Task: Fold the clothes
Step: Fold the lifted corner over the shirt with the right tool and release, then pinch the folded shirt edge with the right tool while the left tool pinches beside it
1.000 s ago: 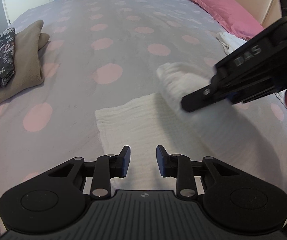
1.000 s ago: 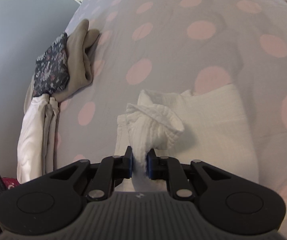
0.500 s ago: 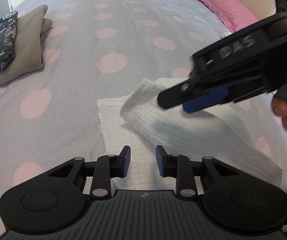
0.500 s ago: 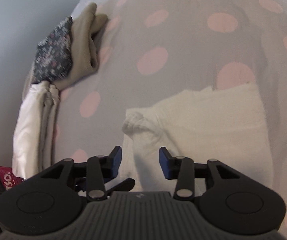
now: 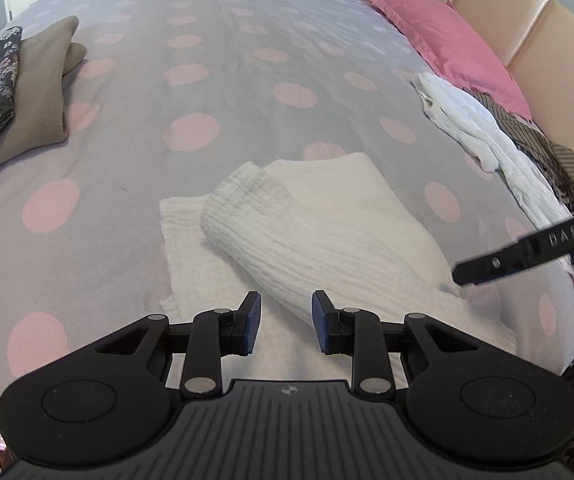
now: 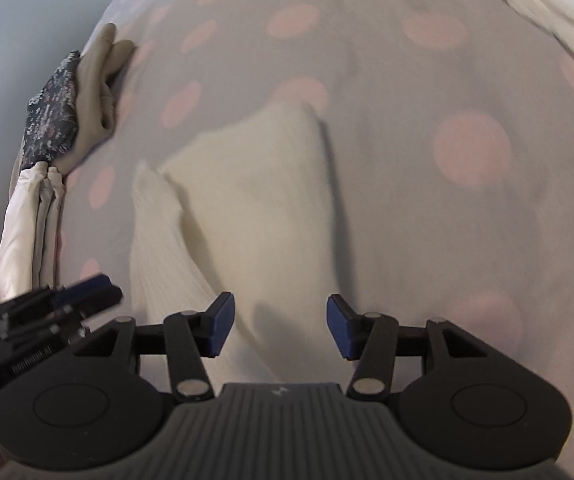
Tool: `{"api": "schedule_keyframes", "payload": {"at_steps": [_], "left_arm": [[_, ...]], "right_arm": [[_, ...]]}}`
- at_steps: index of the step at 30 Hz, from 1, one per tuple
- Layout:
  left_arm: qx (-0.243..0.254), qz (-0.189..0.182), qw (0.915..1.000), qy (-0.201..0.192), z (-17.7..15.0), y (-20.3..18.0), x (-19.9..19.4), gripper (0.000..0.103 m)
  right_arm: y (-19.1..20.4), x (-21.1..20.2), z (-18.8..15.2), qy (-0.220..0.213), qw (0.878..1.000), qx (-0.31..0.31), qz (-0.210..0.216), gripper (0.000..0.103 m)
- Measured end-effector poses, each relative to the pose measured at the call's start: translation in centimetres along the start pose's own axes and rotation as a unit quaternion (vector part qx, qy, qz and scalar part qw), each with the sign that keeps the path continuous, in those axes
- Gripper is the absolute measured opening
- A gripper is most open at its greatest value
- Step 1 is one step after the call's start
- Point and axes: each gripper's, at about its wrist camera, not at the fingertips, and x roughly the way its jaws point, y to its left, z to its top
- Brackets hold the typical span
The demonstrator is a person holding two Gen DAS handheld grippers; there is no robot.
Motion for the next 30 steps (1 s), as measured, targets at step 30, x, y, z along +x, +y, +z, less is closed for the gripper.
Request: {"api": "schedule_keyframes", "payload": {"at_steps": [30], "left_arm": [[-0.076,-0.043,0.9954,0.037,-2.1,1.7,0.8,0.045]], "right_arm": [[10.7,2.2,-12.3,0.067,0.955,-0.253,0.142,0.037]]}}
